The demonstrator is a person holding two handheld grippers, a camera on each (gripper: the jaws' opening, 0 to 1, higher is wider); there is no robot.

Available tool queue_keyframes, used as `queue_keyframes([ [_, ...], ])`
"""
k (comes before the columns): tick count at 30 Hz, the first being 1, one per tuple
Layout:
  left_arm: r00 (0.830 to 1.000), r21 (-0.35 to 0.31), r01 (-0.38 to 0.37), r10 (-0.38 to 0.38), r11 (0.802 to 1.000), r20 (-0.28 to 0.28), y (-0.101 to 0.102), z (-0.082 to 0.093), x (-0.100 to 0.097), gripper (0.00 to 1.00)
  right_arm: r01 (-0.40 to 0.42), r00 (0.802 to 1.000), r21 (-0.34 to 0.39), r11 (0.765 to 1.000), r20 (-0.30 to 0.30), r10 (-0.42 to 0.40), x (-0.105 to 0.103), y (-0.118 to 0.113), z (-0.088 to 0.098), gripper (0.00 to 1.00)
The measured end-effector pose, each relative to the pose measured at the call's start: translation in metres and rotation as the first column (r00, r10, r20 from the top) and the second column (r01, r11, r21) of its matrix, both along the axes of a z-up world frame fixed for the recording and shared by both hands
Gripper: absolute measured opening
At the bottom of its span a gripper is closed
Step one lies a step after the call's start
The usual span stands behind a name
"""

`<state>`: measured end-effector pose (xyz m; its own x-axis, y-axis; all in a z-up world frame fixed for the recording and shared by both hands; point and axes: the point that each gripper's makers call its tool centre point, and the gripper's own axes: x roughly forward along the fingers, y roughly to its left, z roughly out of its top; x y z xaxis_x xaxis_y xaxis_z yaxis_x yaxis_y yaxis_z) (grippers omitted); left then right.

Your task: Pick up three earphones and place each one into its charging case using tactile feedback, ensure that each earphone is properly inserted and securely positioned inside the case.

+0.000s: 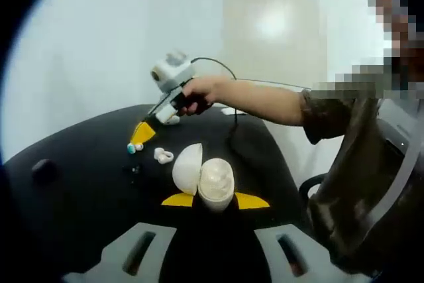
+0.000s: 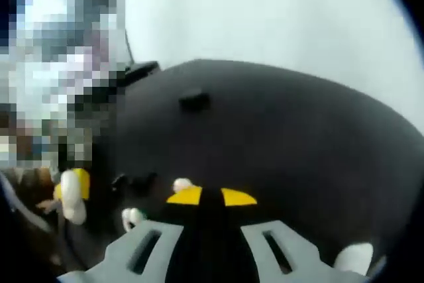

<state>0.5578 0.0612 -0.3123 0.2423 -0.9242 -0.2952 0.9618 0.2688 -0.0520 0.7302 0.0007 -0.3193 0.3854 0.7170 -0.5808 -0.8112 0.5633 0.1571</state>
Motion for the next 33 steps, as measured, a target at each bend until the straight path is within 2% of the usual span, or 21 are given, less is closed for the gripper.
queue_keyframes([
  [1,1.0,0.0,0.0,0.0,1.0,-0.001,0.0,0.0,0.0,0.17,-0.007,1.0,-0.006,1.0,-0.006,0.007,-0.003,0.002,-0.001,0.09],
  [3,1.0,-0.001,0.001,-0.001,1.0,0.0,0.0,0.0,-0.001,0.17,-0.031,0.999,-0.029,0.999,0.026,0.031,-0.006,0.003,0.0,0.07],
  [7,1.0,-0.001,0.001,-0.001,1.0,0.001,-0.001,0.001,-0.002,0.17,-0.038,0.999,-0.038,0.999,0.024,0.038,-0.007,0.001,0.001,0.07],
  [8,1.0,-0.001,0.001,-0.001,1.0,0.002,-0.001,0.0,-0.002,0.17,-0.073,0.997,-0.042,0.996,-0.018,0.072,-0.016,0.002,-0.002,0.08],
  [12,1.0,-0.002,0.001,-0.001,1.0,0.001,-0.002,0.001,-0.002,0.17,-0.078,0.996,-0.039,0.996,-0.049,0.076,-0.017,0.001,-0.002,0.11],
  [16,1.0,-0.001,0.002,-0.002,1.0,0.006,-0.003,0.001,-0.003,0.17,-0.099,0.995,-0.072,0.992,-0.039,0.096,-0.025,0.006,-0.004,0.07],
  [17,1.0,-0.002,0.002,-0.002,1.0,0.005,-0.003,0.001,-0.004,0.18,-0.095,0.995,-0.108,0.99,0.011,0.097,-0.025,0.005,-0.005,0.06],
  [20,1.0,-0.003,0.001,-0.001,1.0,0.004,-0.003,0.0,-0.004,0.18,-0.105,0.983,-0.152,0.983,0.131,0.125,-0.028,0.006,-0.003,0.06],
  [22,1.0,-0.003,0.0,0.0,1.0,0.003,-0.002,0.0,-0.004,0.18,-0.102,0.975,-0.165,0.981,0.177,0.131,-0.028,0.005,-0.002,0.06],
  [23,1.0,-0.003,0.0,0.0,1.0,0.003,-0.002,0.0,-0.004,0.18,-0.09,0.977,-0.156,0.984,0.176,0.117,-0.03,0.005,-0.002,0.06],
  [25,1.0,-0.003,-0.003,0.003,1.0,0.001,-0.001,-0.001,-0.003,0.18,-0.073,0.972,-0.143,0.987,0.212,0.102,-0.028,0.004,0.002,0.06],
  [27,1.0,-0.002,-0.006,0.006,1.0,0.002,0.0,-0.001,-0.002,0.18,-0.025,0.963,-0.091,0.996,0.267,0.048,-0.024,0.002,0.014,0.06],
  [28,1.0,-0.002,-0.007,0.007,1.0,0.002,0.0,-0.002,-0.002,0.18,-0.007,0.96,-0.043,0.999,0.28,0.019,-0.027,0.002,0.023,0.06],
  [30,1.0,0.0,-0.012,0.012,1.0,0.002,0.002,-0.002,-0.001,0.18,-0.02,0.95,0.053,0.998,0.312,0.003,-0.04,0.005,0.042,0.05],
  [32,1.0,0.002,-0.016,0.016,1.0,0.002,0.003,-0.003,-0.001,0.18,0.011,0.929,0.074,0.997,0.368,-0.038,-0.047,0.0,0.058,0.05],
  [33,1.0,0.003,-0.018,0.018,1.0,0.002,0.003,-0.003,-0.001,0.18,0.007,0.907,0.062,0.998,0.42,-0.032,-0.054,-0.001,0.067,0.05],
])
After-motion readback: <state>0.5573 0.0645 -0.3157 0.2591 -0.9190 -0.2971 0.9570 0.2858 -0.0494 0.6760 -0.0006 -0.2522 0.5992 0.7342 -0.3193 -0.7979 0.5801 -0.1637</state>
